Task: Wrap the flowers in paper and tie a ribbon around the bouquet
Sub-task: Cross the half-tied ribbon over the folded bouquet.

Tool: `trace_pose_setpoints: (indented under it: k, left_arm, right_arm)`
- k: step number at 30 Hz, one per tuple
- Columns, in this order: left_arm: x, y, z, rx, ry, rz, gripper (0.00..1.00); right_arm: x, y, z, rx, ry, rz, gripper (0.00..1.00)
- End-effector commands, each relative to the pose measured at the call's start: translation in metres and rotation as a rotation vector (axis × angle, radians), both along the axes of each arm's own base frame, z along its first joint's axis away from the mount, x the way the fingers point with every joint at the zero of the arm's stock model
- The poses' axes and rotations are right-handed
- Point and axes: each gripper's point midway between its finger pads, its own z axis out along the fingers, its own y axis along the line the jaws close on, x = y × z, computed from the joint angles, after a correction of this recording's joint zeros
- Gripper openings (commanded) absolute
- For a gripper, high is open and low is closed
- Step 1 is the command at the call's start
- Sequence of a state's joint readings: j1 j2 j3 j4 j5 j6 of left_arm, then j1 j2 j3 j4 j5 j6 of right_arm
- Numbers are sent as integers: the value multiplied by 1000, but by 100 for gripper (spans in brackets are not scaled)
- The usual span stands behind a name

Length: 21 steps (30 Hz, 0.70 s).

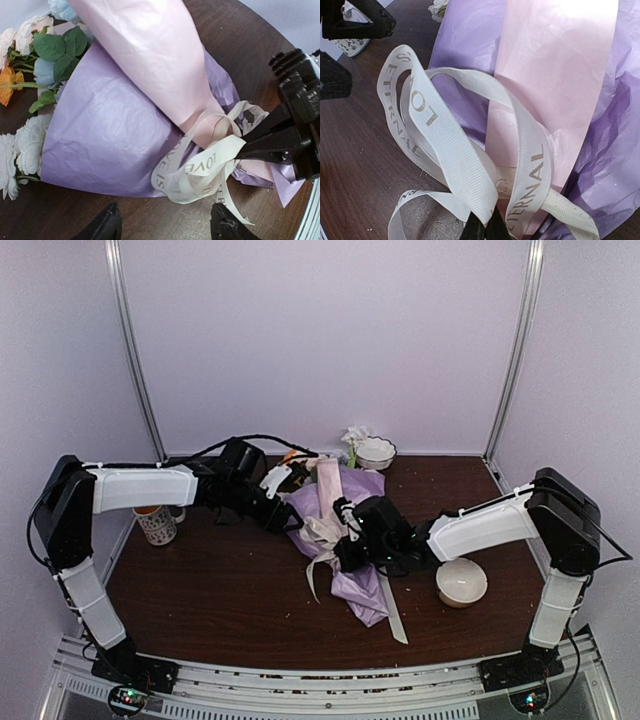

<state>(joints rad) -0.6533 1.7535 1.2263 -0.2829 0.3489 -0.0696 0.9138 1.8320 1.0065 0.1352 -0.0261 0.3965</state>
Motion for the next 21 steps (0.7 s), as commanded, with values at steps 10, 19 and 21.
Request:
trace_pose_setpoints:
  k: [10,19,21]
  left_arm:
    - [11,-30,-7,-154,31,-32,39]
    - [8,-33,-7,-164,52,-49,45]
    - [7,-32,-9,-158,55,-51,45]
  right_arm:
    - [0,-4,-2,12,-1,-13,0]
    - [-1,-5,-2,13,-1,-16,0]
    - [-1,-5,-2,13,-1,-16,0]
